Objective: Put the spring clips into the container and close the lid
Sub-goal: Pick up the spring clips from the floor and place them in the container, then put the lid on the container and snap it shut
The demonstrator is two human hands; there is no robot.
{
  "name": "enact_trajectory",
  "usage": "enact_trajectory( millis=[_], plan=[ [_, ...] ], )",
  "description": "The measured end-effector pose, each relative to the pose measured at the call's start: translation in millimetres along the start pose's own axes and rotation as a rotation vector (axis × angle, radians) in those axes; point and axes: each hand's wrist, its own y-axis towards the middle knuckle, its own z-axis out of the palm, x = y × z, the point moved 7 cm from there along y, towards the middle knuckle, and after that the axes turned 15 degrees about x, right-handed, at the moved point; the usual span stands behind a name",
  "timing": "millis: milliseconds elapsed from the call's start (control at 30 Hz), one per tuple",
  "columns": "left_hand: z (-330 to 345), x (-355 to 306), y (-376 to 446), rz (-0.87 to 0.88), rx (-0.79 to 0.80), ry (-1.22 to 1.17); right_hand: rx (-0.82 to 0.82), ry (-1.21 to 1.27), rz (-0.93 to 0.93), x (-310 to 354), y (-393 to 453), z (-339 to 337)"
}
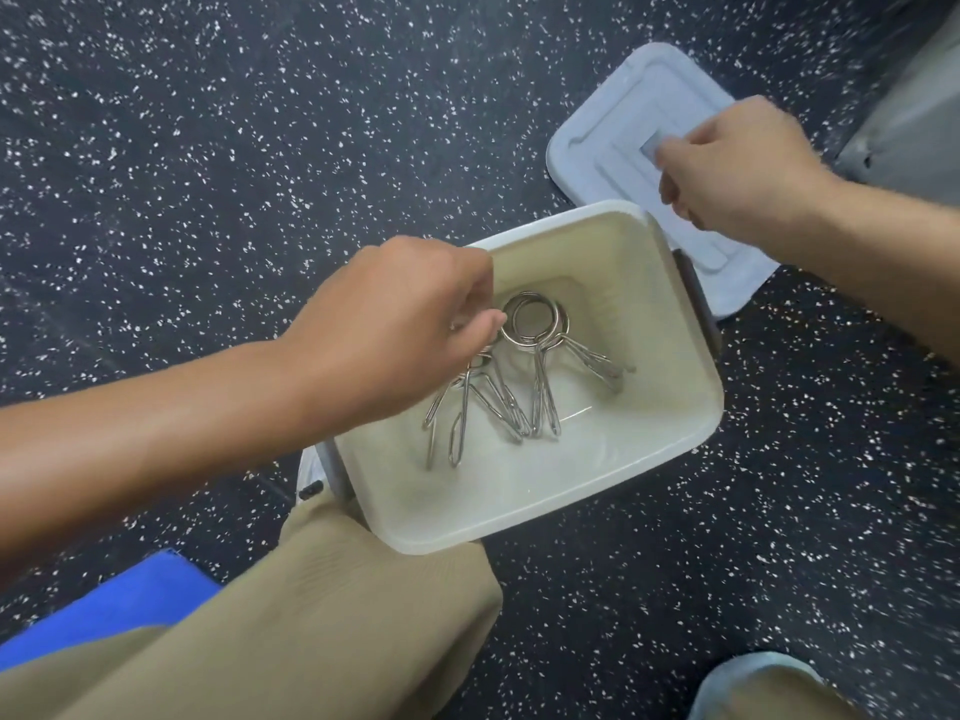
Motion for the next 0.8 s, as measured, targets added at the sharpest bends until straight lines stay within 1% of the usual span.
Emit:
enact_trajectory(
  millis=[100,300,433,533,667,800],
  plan=[
    [-3,-6,2,0.002,-0.011,0.014,0.000,0.028,0.043,-26,30,-2],
    [-2,-9,2,-0.005,-0.009,0.016,-0.066,-0.188,0.057,-62,78,1],
    [1,-10,1,-0.003,0.015,0.045,-0.116,-0.207,0.115,-87,97,1],
    [2,-7,-2,-0.014,0.033,0.055,-0.126,-0.208,0.107,-91,104,-4],
    [7,-4,-5,-0.053,0.065,0.082,-0.151,-0.223,0.051,-91,109,-6],
    [9,-4,-2,-0.061,0.078,0.105,-0.149,-0.331,0.020,-88,113,0]
  ],
)
